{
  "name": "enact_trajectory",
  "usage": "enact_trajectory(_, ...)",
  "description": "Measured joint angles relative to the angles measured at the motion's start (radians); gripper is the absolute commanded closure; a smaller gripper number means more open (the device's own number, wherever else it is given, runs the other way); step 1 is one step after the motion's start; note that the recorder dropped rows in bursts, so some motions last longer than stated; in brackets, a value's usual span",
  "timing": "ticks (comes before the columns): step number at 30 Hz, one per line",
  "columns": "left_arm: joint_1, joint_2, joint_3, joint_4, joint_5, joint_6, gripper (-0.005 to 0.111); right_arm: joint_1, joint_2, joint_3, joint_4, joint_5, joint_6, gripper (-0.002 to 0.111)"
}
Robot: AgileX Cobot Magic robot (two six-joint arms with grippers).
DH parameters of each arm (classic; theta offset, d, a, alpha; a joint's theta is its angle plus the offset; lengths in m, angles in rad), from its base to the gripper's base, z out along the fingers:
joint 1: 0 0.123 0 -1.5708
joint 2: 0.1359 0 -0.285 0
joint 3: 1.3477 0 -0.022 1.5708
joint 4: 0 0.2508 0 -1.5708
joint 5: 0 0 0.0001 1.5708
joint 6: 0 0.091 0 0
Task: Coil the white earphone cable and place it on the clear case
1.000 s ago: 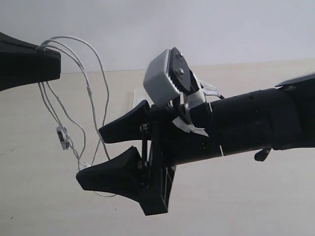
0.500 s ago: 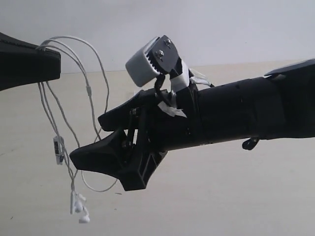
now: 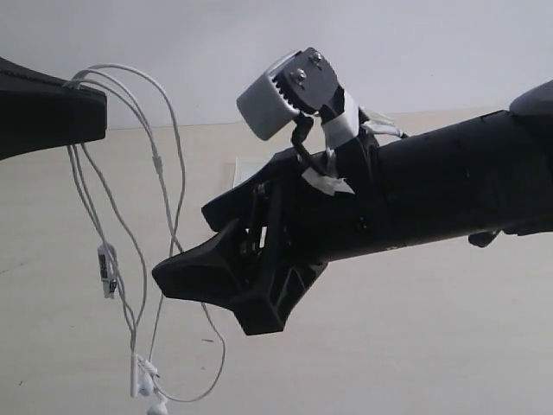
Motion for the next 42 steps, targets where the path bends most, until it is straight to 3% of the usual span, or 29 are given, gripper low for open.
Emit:
enact_trajectory(8,0.0,0.0,0.0,0.0,0.0,0.0,0.107,0.002,-0.018,0.0,-0.044,-0.063,0.037,0.038)
enact_trajectory(21,0.0,0.0,0.0,0.0,0.0,-0.002,0.107,0.002,0.067,0.0,0.236,-0.02,-0.215,0.038)
enact_trajectory(28,0.0,0.0,0.0,-0.062,0.0,-0.002,0.107,0.002,0.105,0.0,0.24,0.076,-0.285,0.038)
enact_trajectory(42,-0.027,0.0,0.0,-0.118,0.0,0.009,0.107,0.002,0.105,-0.007,0.241,0.089,-0.288,0.038)
